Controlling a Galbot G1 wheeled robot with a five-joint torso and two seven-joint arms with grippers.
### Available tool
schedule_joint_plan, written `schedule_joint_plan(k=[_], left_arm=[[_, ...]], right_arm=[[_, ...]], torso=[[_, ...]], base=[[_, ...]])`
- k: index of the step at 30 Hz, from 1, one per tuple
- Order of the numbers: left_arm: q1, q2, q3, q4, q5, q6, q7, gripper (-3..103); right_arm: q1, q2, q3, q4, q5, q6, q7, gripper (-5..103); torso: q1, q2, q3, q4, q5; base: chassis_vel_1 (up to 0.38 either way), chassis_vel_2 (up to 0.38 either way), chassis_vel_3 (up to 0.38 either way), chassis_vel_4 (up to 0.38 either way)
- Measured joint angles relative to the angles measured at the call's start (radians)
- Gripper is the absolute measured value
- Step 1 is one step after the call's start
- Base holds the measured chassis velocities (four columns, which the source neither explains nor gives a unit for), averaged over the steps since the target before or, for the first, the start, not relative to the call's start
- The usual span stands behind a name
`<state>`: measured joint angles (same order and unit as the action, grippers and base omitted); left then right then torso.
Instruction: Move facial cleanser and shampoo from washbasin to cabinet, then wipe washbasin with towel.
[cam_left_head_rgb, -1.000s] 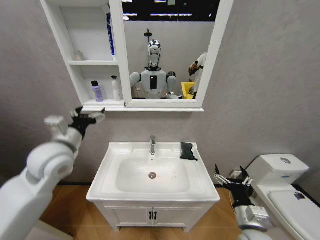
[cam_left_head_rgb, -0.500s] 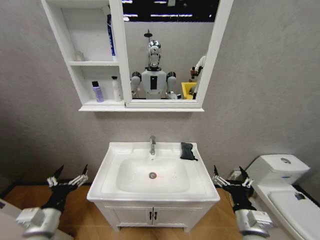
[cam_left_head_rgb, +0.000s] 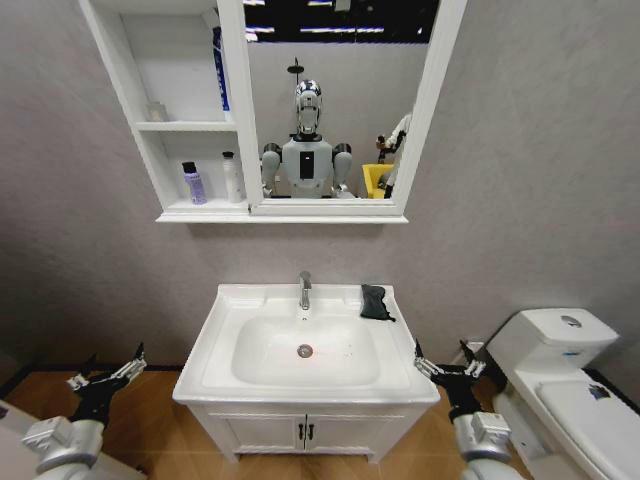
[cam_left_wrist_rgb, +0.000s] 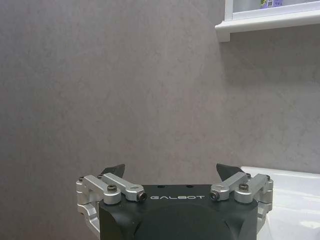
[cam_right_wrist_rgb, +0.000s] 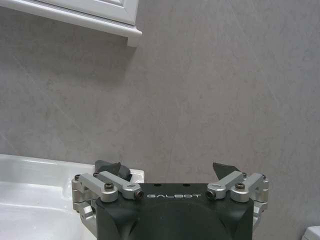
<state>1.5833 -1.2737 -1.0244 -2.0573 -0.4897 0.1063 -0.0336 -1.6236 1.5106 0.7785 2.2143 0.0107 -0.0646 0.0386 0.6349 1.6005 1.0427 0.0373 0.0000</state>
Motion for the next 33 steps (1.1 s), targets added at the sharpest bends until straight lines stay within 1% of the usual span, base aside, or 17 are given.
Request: schedule_joint_plan(k=[4, 11, 12, 14, 15, 18, 20, 23, 28, 33], left_arm=[[-0.002, 0.001, 0.002, 0.0, -0.001, 0.002, -0.002, 100], [-0.002, 0.002, 0.004, -0.002, -0.001, 0.003, -0.003, 100], [-0.002, 0.002, 0.004, -0.002, -0.001, 0.003, -0.003, 100], [-0.002, 0.003, 0.005, -0.003, -0.001, 0.003, -0.003, 100], [-0.002, 0.003, 0.005, -0.003, -0.001, 0.003, -0.003, 100], [-0.003, 0.003, 0.005, -0.003, -0.002, 0.004, -0.003, 100], [-0.003, 0.003, 0.005, -0.004, -0.002, 0.004, -0.004, 100], [-0.003, 0.003, 0.006, -0.004, -0.002, 0.004, -0.004, 100], [-0.003, 0.003, 0.006, -0.004, -0.002, 0.004, -0.004, 100], [-0.003, 0.004, 0.006, -0.005, -0.002, 0.004, -0.004, 100]], right_arm=[[-0.017, 0.005, 0.006, 0.008, 0.007, 0.01, 0.01, 100], [-0.068, -0.008, 0.028, 0.063, 0.023, 0.022, 0.014, 100], [-0.051, -0.011, 0.026, 0.059, 0.023, 0.015, 0.015, 100], [-0.028, -0.015, 0.021, 0.051, 0.023, 0.004, 0.017, 100], [0.003, -0.02, 0.011, 0.039, 0.022, -0.014, 0.017, 100], [0.012, -0.021, 0.007, 0.035, 0.022, -0.023, 0.015, 100], [0.012, -0.02, 0.01, 0.03, 0.022, -0.02, 0.015, 100], [0.026, -0.021, 0.014, 0.015, 0.022, -0.015, 0.014, 100], [0.04, -0.018, 0.02, 0.003, 0.025, -0.012, 0.011, 100], [0.056, -0.019, 0.015, 0.0, 0.041, -0.038, 0.002, 100]], torso=[[0.0, 0.0, 0.0, -0.0001, 0.0001], [0.0, 0.0, 0.0, -0.0006, -0.0002], [0.0, 0.0, 0.0, -0.001, -0.0001], [0.0, 0.0, 0.0, -0.0008, -0.0001], [0.0, 0.0, 0.0, 0.0008, 0.0003], [0.0, 0.0, 0.0, 0.0003, 0.0001], [0.0, 0.0, 0.0, -0.001, 0.0], [0.0, 0.0, 0.0, -0.0003, 0.0001], [0.0, 0.0, 0.0, -0.0004, 0.0], [0.0, 0.0, 0.0, -0.0003, 0.0]], base=[[0.0, 0.0, 0.0, 0.0], [0.0, 0.0, 0.0, 0.0], [0.0, 0.0, 0.0, 0.0], [0.0, 0.0, 0.0, 0.0], [0.0, 0.0, 0.0, 0.0], [0.0, 0.0, 0.0, 0.0], [0.0, 0.0, 0.0, 0.0], [0.0, 0.0, 0.0, 0.0], [0.0, 0.0, 0.0, 0.0], [0.0, 0.0, 0.0, 0.0]])
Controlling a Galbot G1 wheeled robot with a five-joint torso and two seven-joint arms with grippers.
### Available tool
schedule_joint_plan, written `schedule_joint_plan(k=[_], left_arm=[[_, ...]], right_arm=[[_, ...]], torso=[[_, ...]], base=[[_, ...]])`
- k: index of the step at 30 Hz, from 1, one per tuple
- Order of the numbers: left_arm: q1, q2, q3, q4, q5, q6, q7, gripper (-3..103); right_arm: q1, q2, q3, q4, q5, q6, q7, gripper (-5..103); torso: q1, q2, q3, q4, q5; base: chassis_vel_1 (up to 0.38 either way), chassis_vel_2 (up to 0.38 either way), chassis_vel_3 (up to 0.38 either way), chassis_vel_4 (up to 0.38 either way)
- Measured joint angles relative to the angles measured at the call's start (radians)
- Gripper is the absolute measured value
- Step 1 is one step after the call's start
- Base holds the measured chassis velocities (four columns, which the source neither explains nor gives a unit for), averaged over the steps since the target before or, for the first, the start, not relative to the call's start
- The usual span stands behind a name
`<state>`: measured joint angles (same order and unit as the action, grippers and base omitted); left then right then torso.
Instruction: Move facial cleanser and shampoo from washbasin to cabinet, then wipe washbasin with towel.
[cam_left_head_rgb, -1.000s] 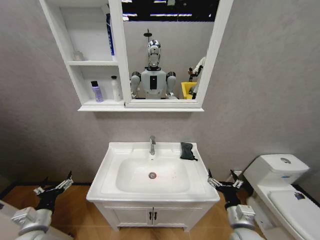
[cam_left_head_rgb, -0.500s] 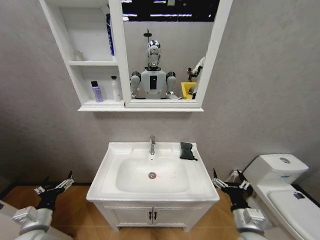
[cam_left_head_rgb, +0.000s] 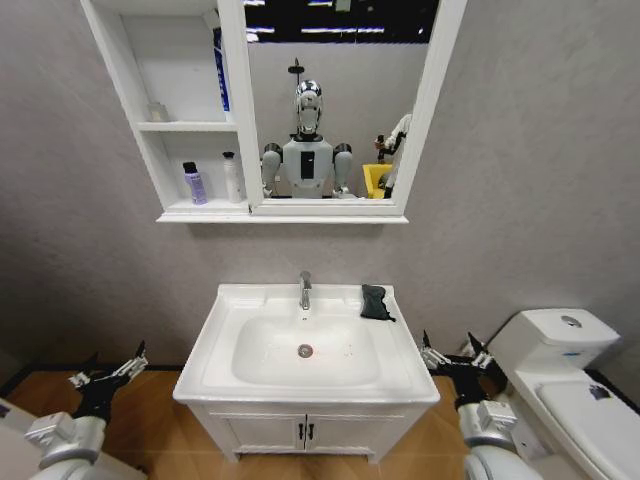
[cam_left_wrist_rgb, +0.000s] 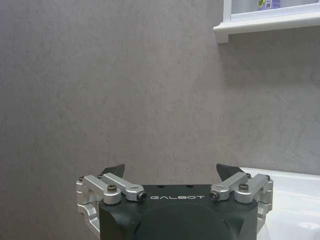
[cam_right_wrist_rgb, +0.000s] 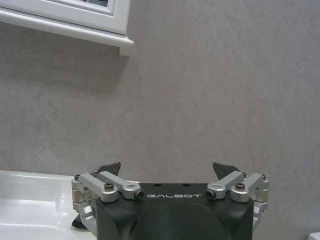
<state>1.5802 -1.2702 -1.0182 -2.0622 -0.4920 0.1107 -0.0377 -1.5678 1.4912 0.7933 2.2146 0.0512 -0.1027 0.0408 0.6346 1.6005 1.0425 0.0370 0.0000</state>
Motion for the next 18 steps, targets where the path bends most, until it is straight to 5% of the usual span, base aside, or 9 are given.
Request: schedule_joint_plan(k=[4, 18], left_arm=[[0.0, 0.0, 0.0, 0.0, 0.0, 0.0, 0.0, 100], [0.0, 0.0, 0.0, -0.001, 0.0, 0.0, 0.0, 100]], right_arm=[[0.024, 0.006, -0.007, -0.009, 0.002, -0.051, 0.0, 100], [0.043, 0.009, -0.011, -0.028, -0.008, -0.048, -0.013, 100]], torso=[[0.0, 0.0, 0.0, 0.0, 0.0], [0.0, 0.0, 0.0, 0.0001, 0.0]], base=[[0.0, 0.0, 0.0, 0.0], [-0.029, 0.028, 0.034, -0.028]])
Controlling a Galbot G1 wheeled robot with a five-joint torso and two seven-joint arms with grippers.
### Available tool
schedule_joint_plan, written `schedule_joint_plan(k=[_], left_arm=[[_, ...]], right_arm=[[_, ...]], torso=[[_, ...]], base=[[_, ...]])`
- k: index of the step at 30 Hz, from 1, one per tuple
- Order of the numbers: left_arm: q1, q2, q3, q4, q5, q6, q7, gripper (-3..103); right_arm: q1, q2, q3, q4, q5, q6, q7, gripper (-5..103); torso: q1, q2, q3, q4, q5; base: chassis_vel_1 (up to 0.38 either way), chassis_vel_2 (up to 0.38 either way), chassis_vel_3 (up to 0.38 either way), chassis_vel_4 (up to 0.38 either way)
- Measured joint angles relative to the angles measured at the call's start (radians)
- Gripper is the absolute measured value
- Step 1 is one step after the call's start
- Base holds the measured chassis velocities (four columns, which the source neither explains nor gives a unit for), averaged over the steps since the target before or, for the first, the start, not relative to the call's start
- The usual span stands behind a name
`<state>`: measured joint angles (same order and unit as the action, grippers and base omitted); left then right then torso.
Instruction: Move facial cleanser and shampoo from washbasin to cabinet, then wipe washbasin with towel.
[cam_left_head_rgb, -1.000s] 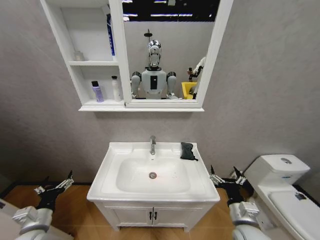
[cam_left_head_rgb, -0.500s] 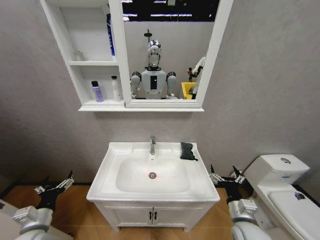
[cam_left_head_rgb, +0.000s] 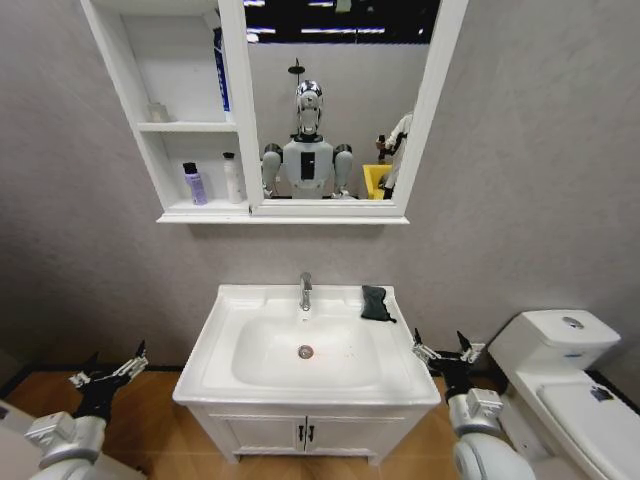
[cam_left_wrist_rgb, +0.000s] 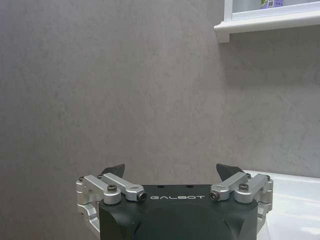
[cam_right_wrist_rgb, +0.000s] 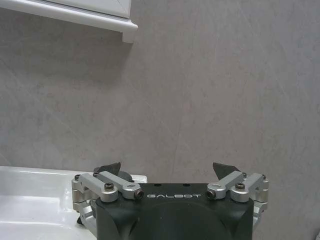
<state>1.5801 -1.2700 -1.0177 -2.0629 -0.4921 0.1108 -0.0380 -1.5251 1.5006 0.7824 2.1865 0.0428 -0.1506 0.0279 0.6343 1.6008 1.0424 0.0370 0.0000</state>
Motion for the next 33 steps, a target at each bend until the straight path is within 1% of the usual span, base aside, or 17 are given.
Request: schedule_joint_plan(k=[2, 4, 6, 9, 12, 16, 17, 18, 21, 23, 24, 26, 27, 28, 29, 32, 33], left_arm=[[0.0, 0.0, 0.0, 0.0, 0.0, 0.0, 0.0, 100], [0.0, 0.0, 0.0, 0.0, 0.0, 0.0, 0.0, 100], [0.0, 0.0, 0.0, 0.0, 0.0, 0.0, 0.0, 100], [0.0, 0.0, 0.0, 0.0, 0.0, 0.0, 0.0, 100], [-0.001, 0.0, 0.0, 0.0, 0.0, 0.0, 0.0, 100], [0.0, 0.0, 0.0, 0.0, 0.0, 0.0, 0.0, 100], [0.0, 0.0, 0.0, 0.0, 0.0, 0.0, 0.0, 100], [0.0, 0.0, 0.0, 0.0, 0.0, 0.0, 0.0, 100], [0.0, 0.0, 0.0, 0.0, 0.0, 0.0, 0.0, 100], [0.0, 0.0, 0.0, 0.0, 0.0, 0.0, 0.0, 100], [0.0, 0.0, 0.0, 0.0, 0.0, 0.0, 0.0, 100], [0.0, 0.0, 0.0, 0.0, 0.0, 0.0, 0.0, 100], [0.0, 0.0, 0.0, 0.0, 0.0, 0.0, 0.0, 100], [0.0, 0.0, 0.0, 0.0, 0.0, 0.0, 0.0, 100], [0.0, 0.0, 0.0, 0.0, 0.0, 0.0, 0.0, 100], [0.0, 0.0, 0.0, 0.0, 0.0, 0.0, 0.0, 100], [0.0, 0.0, 0.0, 0.0, 0.0, 0.0, 0.0, 100]], right_arm=[[-0.002, -0.001, 0.001, -0.002, 0.0, 0.009, 0.0, 100], [-0.004, -0.001, 0.0, -0.017, -0.007, 0.042, -0.003, 100], [-0.003, -0.001, -0.002, -0.026, -0.009, 0.048, -0.004, 100], [0.0, -0.003, -0.005, -0.038, -0.008, 0.049, -0.004, 100], [0.001, -0.005, -0.007, -0.046, -0.007, 0.052, -0.003, 100], [0.005, -0.012, -0.01, -0.05, -0.005, 0.048, -0.003, 100], [0.017, -0.019, -0.01, -0.061, 0.0, 0.032, -0.002, 100], [0.017, -0.019, -0.01, -0.061, 0.0, 0.032, -0.002, 100], [0.054, -0.049, -0.009, -0.1, 0.046, -0.02, 0.006, 100], [0.088, -0.079, -0.009, -0.132, 0.104, -0.075, 0.013, 100], [0.088, -0.079, -0.009, -0.132, 0.104, -0.075, 0.013, 100], [0.098, -0.088, -0.009, -0.139, 0.127, -0.098, 0.018, 100], [0.129, -0.111, -0.015, -0.157, 0.189, -0.162, 0.04, 100], [0.151, -0.125, -0.024, -0.173, 0.203, -0.189, 0.045, 100], [0.151, -0.125, -0.024, -0.173, 0.203, -0.189, 0.045, 100], [0.248, -0.178, -0.08, -0.249, 0.218, -0.256, 0.04, 100], [0.248, -0.178, -0.08, -0.249, 0.218, -0.256, 0.04, 100]], torso=[[0.0, 0.0, 0.0, 0.0, -0.0001], [0.0, 0.0, 0.0, -0.0002, 0.0], [0.001, 0.0, 0.0, -0.0002, 0.0], [0.002, -0.001, 0.001, 0.0002, 0.0002], [0.001, -0.001, 0.0, -0.0006, 0.0001], [-0.001, 0.0, 0.0, 0.0003, -0.0001], [-0.001, 0.0, 0.0, 0.0002, 0.0], [-0.001, 0.0, 0.0, 0.0002, 0.0], [-0.001, 0.0, 0.0, 0.0, 0.0], [0.0, 0.0, 0.0, 0.0, 0.0001], [0.0, 0.0, 0.0, 0.0, 0.0001], [0.0, 0.0, 0.0, -0.0001, 0.0001], [0.0, 0.0, 0.0, -0.0003, 0.0001], [0.0, 0.0, 0.0, -0.0004, 0.0001], [0.0, 0.0, 0.0, -0.0004, 0.0001], [0.0, 0.0, 0.0, 0.0, 0.0], [0.0, 0.0, 0.0, 0.0, 0.0]], base=[[-0.125, 0.123, 0.161, -0.135], [-0.156, 0.164, 0.158, -0.178], [-0.142, 0.144, 0.158, -0.161], [-0.107, 0.106, 0.104, -0.091], [-0.07, 0.042, 0.028, -0.015], [0.024, -0.019, -0.025, 0.017], [0.047, -0.051, -0.043, 0.047], [0.047, -0.051, -0.043, 0.047], [0.035, -0.025, -0.02, 0.007], [0.0, 0.0, 0.0, 0.0], [0.0, 0.0, 0.0, 0.0], [0.0, 0.0, 0.0, 0.0], [0.0, 0.0, 0.0, 0.0], [0.0, 0.0, 0.0, 0.0], [0.0, 0.0, 0.0, 0.0], [0.0, 0.0, 0.0, 0.0], [0.0, 0.0, 0.0, 0.0]])
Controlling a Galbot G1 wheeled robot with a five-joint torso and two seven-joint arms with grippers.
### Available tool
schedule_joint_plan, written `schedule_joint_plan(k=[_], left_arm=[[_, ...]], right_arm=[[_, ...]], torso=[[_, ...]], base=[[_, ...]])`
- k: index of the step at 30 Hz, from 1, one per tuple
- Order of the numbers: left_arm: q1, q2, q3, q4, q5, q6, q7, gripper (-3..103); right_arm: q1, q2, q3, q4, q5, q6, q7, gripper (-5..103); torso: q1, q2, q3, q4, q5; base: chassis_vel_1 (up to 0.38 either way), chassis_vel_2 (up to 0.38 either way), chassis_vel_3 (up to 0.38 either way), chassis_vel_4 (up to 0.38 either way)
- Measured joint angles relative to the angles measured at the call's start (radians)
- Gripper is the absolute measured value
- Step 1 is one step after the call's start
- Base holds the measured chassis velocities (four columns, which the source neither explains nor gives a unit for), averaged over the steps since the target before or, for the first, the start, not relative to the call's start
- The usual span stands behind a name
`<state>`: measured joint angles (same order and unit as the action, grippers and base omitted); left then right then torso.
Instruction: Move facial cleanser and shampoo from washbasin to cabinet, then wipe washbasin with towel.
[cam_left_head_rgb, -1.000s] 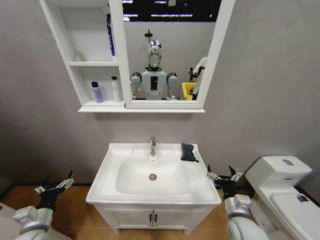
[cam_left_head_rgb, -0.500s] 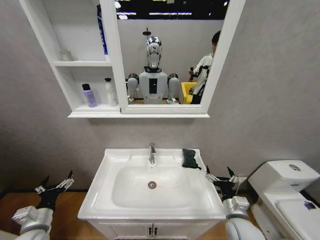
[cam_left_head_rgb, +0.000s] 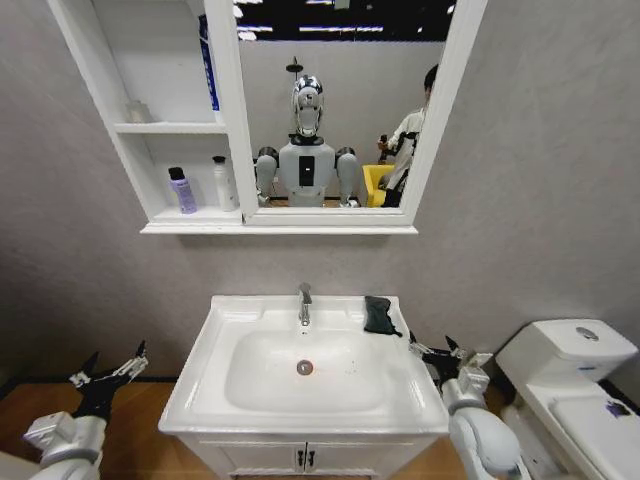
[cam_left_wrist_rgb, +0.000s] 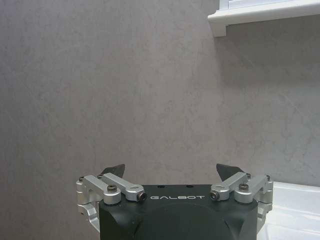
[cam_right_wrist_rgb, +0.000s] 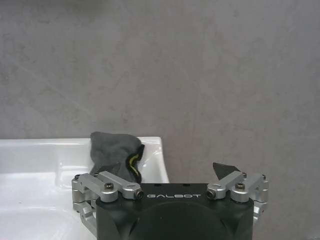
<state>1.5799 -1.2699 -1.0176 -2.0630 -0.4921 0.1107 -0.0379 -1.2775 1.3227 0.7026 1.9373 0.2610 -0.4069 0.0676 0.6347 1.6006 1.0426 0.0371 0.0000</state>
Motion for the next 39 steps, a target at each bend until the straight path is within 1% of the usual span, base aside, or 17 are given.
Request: schedule_joint_plan(k=[1, 2, 4, 5, 9, 21, 22, 24, 26, 27, 29, 31, 32, 34, 35, 38, 39], left_arm=[[0.0, 0.0, 0.0, 0.0, 0.0, 0.0, 0.0, 100], [0.0, 0.0, 0.0, 0.0, 0.0, 0.0, 0.0, 100], [0.0, 0.0, 0.0, 0.0, 0.0, 0.0, 0.0, 100], [0.0, 0.0, 0.0, 0.0, 0.0, 0.0, 0.0, 100], [0.0, 0.0, 0.0, 0.0, 0.0, 0.0, 0.0, 100], [0.0, 0.0, 0.0, 0.0, 0.0, 0.0, 0.0, 100], [0.0, 0.0, 0.0, 0.0, 0.0, 0.0, 0.0, 100], [0.0, 0.0, 0.0, 0.0, 0.0, 0.0, 0.0, 100], [0.0, 0.0, 0.0, 0.0, 0.0, 0.0, 0.0, 100], [0.0, 0.0, 0.0, 0.0, 0.0, 0.0, 0.0, 100], [0.0, 0.0, 0.0, 0.0, 0.0, 0.0, 0.0, 100], [0.0, 0.0, 0.0, 0.0, 0.0, 0.0, 0.0, 100], [0.0, 0.0, 0.0, 0.0, 0.0, 0.0, 0.0, 100], [0.0, 0.0, 0.0, 0.0, 0.0, 0.0, 0.0, 100], [0.0, 0.0, 0.0, 0.0, 0.0, 0.0, 0.0, 100], [0.0, 0.0, 0.0, 0.0, 0.0, 0.0, 0.0, 100], [0.0, 0.0, 0.0, 0.0, 0.0, 0.0, 0.0, 100]], right_arm=[[0.051, -0.019, -0.034, -0.047, 0.017, -0.015, 0.003, 100], [0.051, -0.019, -0.034, -0.047, 0.017, -0.015, 0.003, 100], [0.126, -0.037, -0.075, -0.119, 0.023, -0.017, 0.009, 100], [0.126, -0.037, -0.075, -0.119, 0.023, -0.017, 0.009, 100], [0.248, -0.036, -0.158, -0.271, 0.015, 0.004, 0.04, 100], [0.36, -0.024, -0.217, -0.429, -0.02, 0.023, 0.043, 100], [0.368, -0.024, -0.221, -0.44, -0.021, 0.027, 0.043, 103], [0.379, -0.024, -0.226, -0.457, -0.024, 0.037, 0.041, 100], [0.395, -0.023, -0.233, -0.478, -0.027, 0.046, 0.04, 90], [0.395, -0.023, -0.233, -0.478, -0.027, 0.046, 0.04, 90], [0.397, -0.021, -0.234, -0.48, -0.029, 0.048, 0.04, 85], [0.397, -0.02, -0.235, -0.483, -0.033, 0.05, 0.04, 74], [0.397, -0.02, -0.235, -0.483, -0.033, 0.05, 0.04, 74], [0.397, -0.02, -0.236, -0.488, -0.034, 0.051, 0.039, 63], [0.397, -0.02, -0.236, -0.488, -0.034, 0.051, 0.039, 63], [0.4, -0.021, -0.241, -0.495, -0.034, 0.051, 0.039, 47], [0.4, -0.021, -0.241, -0.495, -0.034, 0.051, 0.039, 47]], torso=[[0.0, 0.0, 0.0, -0.0001, -0.0001], [0.0, 0.0, 0.0, -0.0001, -0.0001], [0.0, 0.0, 0.0, 0.0003, -0.0001], [0.0, 0.0, 0.0, 0.0003, -0.0001], [0.0, 0.0, 0.0, -0.0001, -0.0001], [0.0, 0.0, 0.0, -0.0003, 0.0], [0.0, 0.0, 0.0, -0.0003, 0.0], [0.0, 0.0, 0.0, -0.0002, 0.0], [0.0, 0.0, 0.0, 0.0, -0.0001], [0.0, 0.0, 0.0, 0.0, -0.0001], [0.0, 0.0, 0.0, 0.0, -0.0001], [0.0, 0.0, 0.0, -0.0001, 0.0], [0.0, 0.0, 0.0, -0.0001, 0.0], [0.0, 0.0, 0.0, 0.0, 0.0], [0.0, 0.0, 0.0, 0.0, 0.0], [0.0, 0.0, 0.0, -0.0001, 0.0], [0.0, 0.0, 0.0, -0.0001, 0.0]], base=[[0.0, 0.0, 0.0, 0.0], [0.0, 0.0, 0.0, 0.0], [0.0, 0.0, 0.0, 0.0], [0.0, 0.0, 0.0, 0.0], [0.0, 0.0, 0.0, 0.0], [0.0, 0.0, 0.0, 0.0], [0.0, 0.0, 0.0, 0.0], [0.0, 0.0, 0.0, 0.0], [0.0, 0.0, 0.0, 0.0], [0.0, 0.0, 0.0, 0.0], [0.0, 0.0, 0.0, 0.0], [0.0, 0.0, 0.0, 0.0], [0.0, 0.0, 0.0, 0.0], [0.0, 0.0, 0.0, 0.0], [0.0, 0.0, 0.0, 0.0], [0.0, 0.0, 0.0, 0.0], [0.0, 0.0, 0.0, 0.0]])
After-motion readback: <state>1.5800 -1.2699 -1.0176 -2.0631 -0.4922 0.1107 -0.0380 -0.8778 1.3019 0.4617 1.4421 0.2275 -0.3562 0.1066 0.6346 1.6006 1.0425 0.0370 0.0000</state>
